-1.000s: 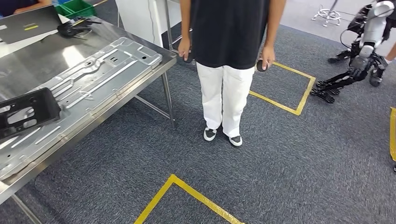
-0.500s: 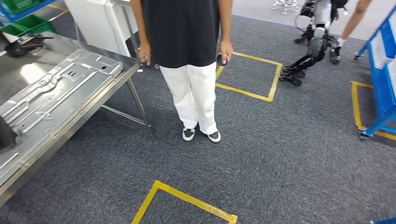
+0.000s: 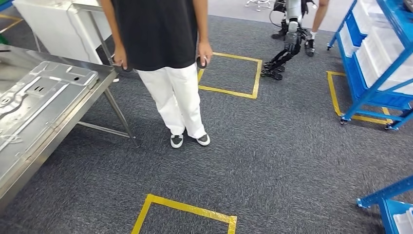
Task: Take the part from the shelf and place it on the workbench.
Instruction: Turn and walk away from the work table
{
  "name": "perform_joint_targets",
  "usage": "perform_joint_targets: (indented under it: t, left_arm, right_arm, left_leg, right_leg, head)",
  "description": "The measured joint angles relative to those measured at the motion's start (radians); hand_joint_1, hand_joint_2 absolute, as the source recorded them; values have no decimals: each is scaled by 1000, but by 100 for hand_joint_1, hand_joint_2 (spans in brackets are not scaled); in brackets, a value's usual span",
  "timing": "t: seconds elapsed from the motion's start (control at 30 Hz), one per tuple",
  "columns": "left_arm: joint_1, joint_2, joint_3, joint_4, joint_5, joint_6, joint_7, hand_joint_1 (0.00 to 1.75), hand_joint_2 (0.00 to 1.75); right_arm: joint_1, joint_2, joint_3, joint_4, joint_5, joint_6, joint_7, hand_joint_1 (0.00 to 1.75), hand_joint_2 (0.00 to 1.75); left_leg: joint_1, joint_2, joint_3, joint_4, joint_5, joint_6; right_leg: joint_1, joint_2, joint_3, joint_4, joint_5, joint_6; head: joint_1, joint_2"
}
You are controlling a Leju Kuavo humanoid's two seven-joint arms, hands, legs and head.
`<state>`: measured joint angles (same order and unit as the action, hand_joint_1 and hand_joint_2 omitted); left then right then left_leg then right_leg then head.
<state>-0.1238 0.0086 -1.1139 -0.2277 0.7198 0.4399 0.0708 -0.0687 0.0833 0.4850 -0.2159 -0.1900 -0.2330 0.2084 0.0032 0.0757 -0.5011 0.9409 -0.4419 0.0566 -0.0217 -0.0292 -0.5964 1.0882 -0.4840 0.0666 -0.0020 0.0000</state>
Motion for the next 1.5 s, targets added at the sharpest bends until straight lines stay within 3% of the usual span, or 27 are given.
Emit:
perform_joint_targets:
  t: [0.07, 0.1, 0.17, 0.23, 0.3, 0.37, 0.4, 0.43, 0.47, 0.53, 0.6, 0.67, 0.7, 0.77, 0.83, 0.9, 0.93, 0.97, 1.03, 1.1, 1.17, 1.23, 1.27, 1.33, 1.4, 1.43, 1.5]
  left_arm:
    - [-4, 0, 0, 0, 0, 0, 0, 0, 0]
    - [-7, 0, 0, 0, -1, 0, 0, 0, 0]
    - [-14, 0, 0, 0, -2, 0, 0, 0, 0]
    - [-18, 0, 0, 0, -4, 0, 0, 0, 0]
    - [-16, -1, 0, 0, -7, 0, 2, 0, 0]
    - [-12, 0, 0, 0, -8, -1, 6, 0, 0]
    - [-11, 0, -1, 0, -9, -1, 8, 0, 0]
    - [-11, 0, -1, 0, -9, -1, 10, 0, 0]
    - [-11, 0, -1, 0, -9, -1, 10, 0, 0]
    - [-12, 1, -1, 0, -10, -1, 11, 0, 0]
    - [-13, 1, -1, 0, -12, -2, 11, 0, 0]
    - [-14, 1, -1, 0, -15, -3, 12, 0, 0]
    - [-16, 0, -2, 0, -15, -4, 13, 0, 0]
    - [-18, 1, -2, 0, -15, -5, 13, 0, 0]
    - [-16, 2, -2, 0, -15, -5, 13, 0, 0]
    - [-13, 2, -2, 0, -15, -6, 13, 0, 0]
    - [-13, 1, -2, 0, -14, -7, 13, 0, 0]
    - [-14, 0, -2, 0, -14, -7, 13, 0, 0]
    - [-14, -1, -2, 0, -14, -9, 15, 0, 0]
    - [-13, -1, -2, 0, -14, -9, 20, 0, 0]
    - [-13, -1, -2, 0, -14, -9, 23, 0, 0]
    - [-13, -1, -2, 0, -14, -9, 25, 0, 0]
    - [-12, -1, -2, 0, -14, -9, 25, 0, 0]
    - [-7, -1, -2, 0, -14, -11, 26, 0, 0]
    - [-1, -1, -2, 0, -15, -13, 28, 0, 0]
    - [2, -1, -3, 0, -15, -13, 28, 0, 0]
    - [3, -1, -3, 0, -14, -14, 28, 0, 0]
  right_arm:
    - [-4, 0, 5, 0, 0, -3, -2, 0, 0]
    - [-5, 0, 5, 0, -1, -5, -3, 0, 0]
    - [-4, 0, 6, 0, -2, -8, -3, 0, 0]
    - [-2, 0, 6, 0, -6, -6, -4, 0, 0]
    - [-4, 0, 6, 0, -10, -6, -5, 0, 0]
    - [-5, 1, 6, 0, -14, -7, -7, 0, 0]
    - [-5, 1, 6, 0, -19, -10, -7, 0, 0]
    - [-4, 1, 6, 0, -24, -13, -8, 0, 0]
    - [-3, 1, 6, 0, -28, -17, -9, 0, 0]
    - [-3, 2, 6, 0, -31, -23, -11, 0, 0]
    - [-4, 2, 6, 0, -31, -23, -12, 0, 0]
    - [-1, 2, 6, 0, -31, -23, -13, 0, 0]
    - [0, 2, 6, 0, -31, -23, -13, 0, 0]
    - [1, 2, 6, 1, -31, -22, -14, 0, 0]
    - [-1, 2, 6, 1, -31, -22, -14, 0, 0]
    - [-2, 2, 7, 1, -29, -21, -15, 0, 0]
    - [-1, 2, 7, 1, -28, -20, -14, 0, 0]
    - [-1, 2, 7, 1, -26, -18, -14, 0, 0]
    - [-1, 3, 7, 1, -24, -16, -14, 0, 0]
    - [-4, 3, 7, 1, -24, -15, -14, 0, 0]
    - [-4, 4, 7, 1, -24, -14, -12, 0, 0]
    - [-3, 3, 7, 2, -27, -11, -8, 0, 0]
    - [-4, 3, 7, 2, -28, -9, -6, 0, 0]
    - [-5, 3, 7, 2, -31, -6, -2, 0, 0]
    - [-6, 3, 7, 2, -31, -5, 0, 0, 0]
    - [-5, 4, 7, 2, -31, -5, 0, 0, 0]
    - [-3, 4, 7, 2, -32, -5, 1, 0, 0]
  left_leg:
    - [-4, 18, 3, 4, -6, -13]
    - [-6, 27, 3, 4, -7, -20]
    - [-2, 38, 5, 5, -9, -33]
    - [5, 5, -7, 39, -37, -45]
    - [8, -45, -58, 158, -105, -51]
    - [8, -62, -122, 296, -159, -52]
    - [8, -64, -136, 320, -158, -51]
    - [8, -66, -130, 304, -138, -49]
    - [9, -73, -105, 247, -102, -47]
    - [11, -116, -39, 96, -32, -40]
    - [10, -152, -7, 17, -6, -35]
    - [7, -142, -5, 7, -3, -29]
    - [7, -131, -3, 2, 1, -24]
    - [10, -106, 0, -8, 7, -11]
    - [8, -78, 1, -9, 8, -5]
    - [7, -49, 1, -9, 6, -5]
    - [8, -36, 1, -8, 5, -6]
    - [9, -25, 2, -8, 4, -8]
    - [8, -7, 6, -4, -3, -18]
    - [4, 8, 10, 1, -11, -31]
    - [5, 24, 15, 1, -14, -43]
    - [13, 10, 13, 18, -31, -54]
    - [15, -9, -1, 54, -56, -57]
    - [16, -50, -61, 188, -126, -59]
    - [15, -62, -121, 308, -166, -56]
    - [13, -65, -129, 318, -158, -52]
    - [8, -79, -87, 215, -91, -38]
  right_leg:
    - [4, -30, 55, -106, 31, -7]
    - [8, -33, 60, -122, 32, -13]
    - [12, -11, 56, -125, 37, -28]
    - [12, 8, 54, -128, 42, -41]
    - [12, 27, 52, -129, 45, -52]
    - [14, 55, 49, -129, 47, -58]
    - [15, 70, 49, -128, 48, -59]
    - [16, 87, 50, -128, 48, -59]
    - [15, 101, 52, -128, 49, -59]
    - [16, 129, 53, -126, 50, -56]
    - [15, 151, 47, -125, 52, -47]
    - [11, 172, 41, -127, 57, -34]
    - [10, 164, 37, -123, 54, -29]
    - [12, 110, 10, -70, 18, -22]
    - [11, 55, -50, 56, -47, -16]
    - [6, 44, -95, 149, -75, -8]
    - [3, 40, -92, 144, -62, -4]
    - [0, 33, -69, 100, -34, -1]
    - [-1, -7, 3, -34, 23, 3]
    - [2, -31, 43, -109, 43, -5]
    - [7, -16, 41, -115, 42, -21]
    - [9, 2, 39, -117, 45, -35]
    - [8, 11, 39, -118, 48, -42]
    - [9, 32, 36, -118, 51, -53]
    - [14, 58, 33, -118, 54, -58]
    - [17, 72, 32, -118, 55, -59]
    - [19, 99, 33, -118, 57, -58]
  head:
    - [0, 0]
    - [-1, 0]
    - [-2, 0]
    - [-2, 0]
    - [-3, 0]
    - [-3, 0]
    - [-3, 0]
    - [-3, 0]
    - [-3, 0]
    - [-4, 0]
    - [-4, 0]
    - [-4, 0]
    - [-4, 0]
    - [-2, 0]
    - [0, 0]
    - [0, 0]
    - [0, 0]
    - [0, 0]
    - [1, 0]
    - [0, 0]
    - [-2, 0]
    - [-2, 0]
    - [-2, 0]
    - [-2, 0]
    - [-2, 0]
    - [-2, 0]
    - [-2, 0]
